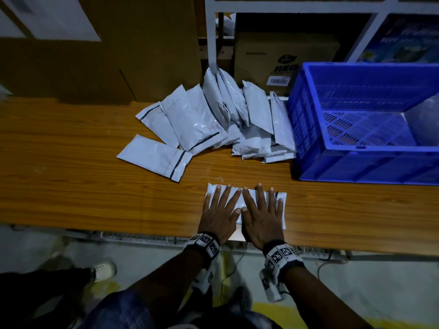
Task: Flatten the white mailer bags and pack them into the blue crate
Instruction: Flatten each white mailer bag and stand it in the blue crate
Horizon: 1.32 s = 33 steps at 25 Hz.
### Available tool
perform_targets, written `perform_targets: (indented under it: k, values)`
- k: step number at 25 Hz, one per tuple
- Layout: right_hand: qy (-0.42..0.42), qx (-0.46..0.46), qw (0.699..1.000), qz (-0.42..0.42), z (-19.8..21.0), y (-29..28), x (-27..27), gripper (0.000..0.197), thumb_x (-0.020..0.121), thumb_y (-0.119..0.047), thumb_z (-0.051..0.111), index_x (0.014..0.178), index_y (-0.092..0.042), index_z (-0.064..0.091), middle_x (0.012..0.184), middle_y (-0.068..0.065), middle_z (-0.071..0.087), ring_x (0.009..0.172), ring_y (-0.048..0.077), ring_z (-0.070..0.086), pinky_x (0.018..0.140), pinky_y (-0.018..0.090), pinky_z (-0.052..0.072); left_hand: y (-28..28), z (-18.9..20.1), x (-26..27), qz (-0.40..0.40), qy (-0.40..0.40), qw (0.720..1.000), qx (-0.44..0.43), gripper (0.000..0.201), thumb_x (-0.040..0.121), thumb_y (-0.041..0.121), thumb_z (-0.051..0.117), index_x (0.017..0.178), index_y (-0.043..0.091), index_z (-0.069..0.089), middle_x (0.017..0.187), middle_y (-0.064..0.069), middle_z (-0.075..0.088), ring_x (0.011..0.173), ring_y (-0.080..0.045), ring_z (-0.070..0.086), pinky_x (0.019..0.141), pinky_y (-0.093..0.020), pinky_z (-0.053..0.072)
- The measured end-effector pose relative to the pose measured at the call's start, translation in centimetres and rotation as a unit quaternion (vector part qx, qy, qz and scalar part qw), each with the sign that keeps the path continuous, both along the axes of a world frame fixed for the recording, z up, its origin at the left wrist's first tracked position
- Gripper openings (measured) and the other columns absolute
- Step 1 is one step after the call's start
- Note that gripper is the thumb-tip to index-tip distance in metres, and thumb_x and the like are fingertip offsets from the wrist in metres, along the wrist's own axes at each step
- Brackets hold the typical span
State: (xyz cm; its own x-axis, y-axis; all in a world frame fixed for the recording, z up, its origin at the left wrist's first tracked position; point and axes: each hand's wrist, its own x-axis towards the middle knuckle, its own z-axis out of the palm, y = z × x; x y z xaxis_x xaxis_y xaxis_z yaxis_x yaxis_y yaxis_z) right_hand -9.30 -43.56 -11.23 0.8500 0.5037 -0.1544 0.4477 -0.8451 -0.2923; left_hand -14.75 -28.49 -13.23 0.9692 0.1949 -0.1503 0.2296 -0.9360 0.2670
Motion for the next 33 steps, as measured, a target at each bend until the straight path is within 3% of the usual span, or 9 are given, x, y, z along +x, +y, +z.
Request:
perform_targets:
  k: [9,14,17,20,24,26,28,30,33]
  values:
    - [0.002,-0.010,1.000,-0.001,-0.8,0.4,-0.2,0.055,0.103,-0.048,0.013,0.155,-0.041,-0.002,0.165,-0.003,-0.010,0.151,0.026,-0.012,0.121,0.049,-0.002,0.5,0.2,-0.3,-0.015,-0.007,1.000,-0.006,0.060,0.104,0.053,0.009,0.159,0.034,-0.003,0.166,0.004,-0.017,0.151,-0.018,-0.024,0.123,-0.048,-0.009]
    - [0.076,-0.021,0.997,0.016,-0.1,0.4,0.5,0.055,0.102,-0.051,0.008,0.153,-0.044,-0.010,0.161,-0.007,-0.024,0.148,0.022,-0.025,0.120,0.050,-0.009,-0.1,0.0,-0.9,0.008,0.000,1.000,0.000,0.058,0.105,0.051,0.010,0.158,0.034,-0.008,0.166,0.006,-0.016,0.151,-0.016,-0.021,0.124,-0.047,-0.004]
    - [0.123,-0.013,0.992,0.037,1.4,-0.1,1.5,0.062,0.100,-0.047,0.021,0.152,-0.044,-0.012,0.162,-0.005,-0.022,0.149,0.027,-0.020,0.119,0.052,-0.006,-0.2,0.1,-0.7,0.009,-0.006,1.000,0.004,0.059,0.104,0.052,0.010,0.159,0.033,-0.002,0.167,0.004,-0.009,0.153,-0.019,-0.014,0.124,-0.047,-0.002]
    - [0.107,-0.033,0.991,0.071,3.5,-0.6,2.5,0.086,0.087,-0.036,0.048,0.154,-0.037,-0.006,0.163,0.000,0.002,0.150,0.032,-0.004,0.120,0.053,0.001,-0.1,0.2,-0.7,0.012,0.007,1.000,-0.013,0.063,0.100,0.055,0.008,0.159,0.034,-0.004,0.167,0.005,-0.012,0.153,-0.020,-0.013,0.123,-0.052,0.002]
    - [0.033,-0.103,0.989,0.105,5.3,0.2,4.3,0.093,0.069,-0.037,0.078,0.146,-0.017,0.031,0.138,0.010,0.044,0.126,0.037,0.040,0.109,0.048,0.032,-0.1,1.9,0.0,0.035,-0.005,0.996,-0.079,0.077,0.100,0.054,0.040,0.156,0.041,-0.011,0.167,0.007,-0.015,0.154,-0.021,-0.009,0.121,-0.052,0.009]
    - [-0.035,-0.109,0.987,0.109,6.6,0.6,5.0,0.061,0.074,-0.030,0.075,0.128,-0.015,0.052,0.123,0.010,0.051,0.112,0.036,0.050,0.096,0.045,0.039,-0.1,3.8,0.8,0.044,-0.016,0.996,-0.078,0.081,0.097,0.052,0.049,0.157,0.041,-0.003,0.167,0.009,-0.008,0.153,-0.019,-0.006,0.116,-0.050,0.010]
    - [-0.095,-0.079,0.987,0.105,8.2,0.5,5.3,0.033,0.082,-0.025,0.065,0.114,-0.017,0.061,0.116,0.009,0.055,0.106,0.035,0.053,0.089,0.044,0.040,0.1,6.0,1.9,0.039,-0.042,0.998,-0.012,0.068,0.096,0.043,0.056,0.154,0.035,0.022,0.167,0.004,0.007,0.152,-0.021,0.002,0.114,-0.050,0.013]
    - [-0.127,-0.049,0.986,0.100,9.6,0.1,5.5,0.027,0.084,-0.026,0.063,0.111,-0.021,0.063,0.113,0.005,0.059,0.103,0.031,0.055,0.088,0.043,0.040,0.3,8.3,2.8,0.026,-0.090,0.994,0.051,0.050,0.090,0.033,0.065,0.136,0.029,0.045,0.160,0.001,0.029,0.150,-0.024,0.015,0.112,-0.050,0.015]
    - [-0.156,-0.013,0.984,0.090,9.9,-0.6,4.7,0.032,0.075,-0.029,0.074,0.103,-0.020,0.063,0.106,0.005,0.062,0.097,0.031,0.057,0.082,0.042,0.042,0.4,9.8,2.9,-0.007,-0.142,0.984,0.110,0.039,0.075,0.023,0.072,0.110,0.027,0.053,0.130,0.003,0.054,0.131,-0.022,0.042,0.105,-0.044,0.026]
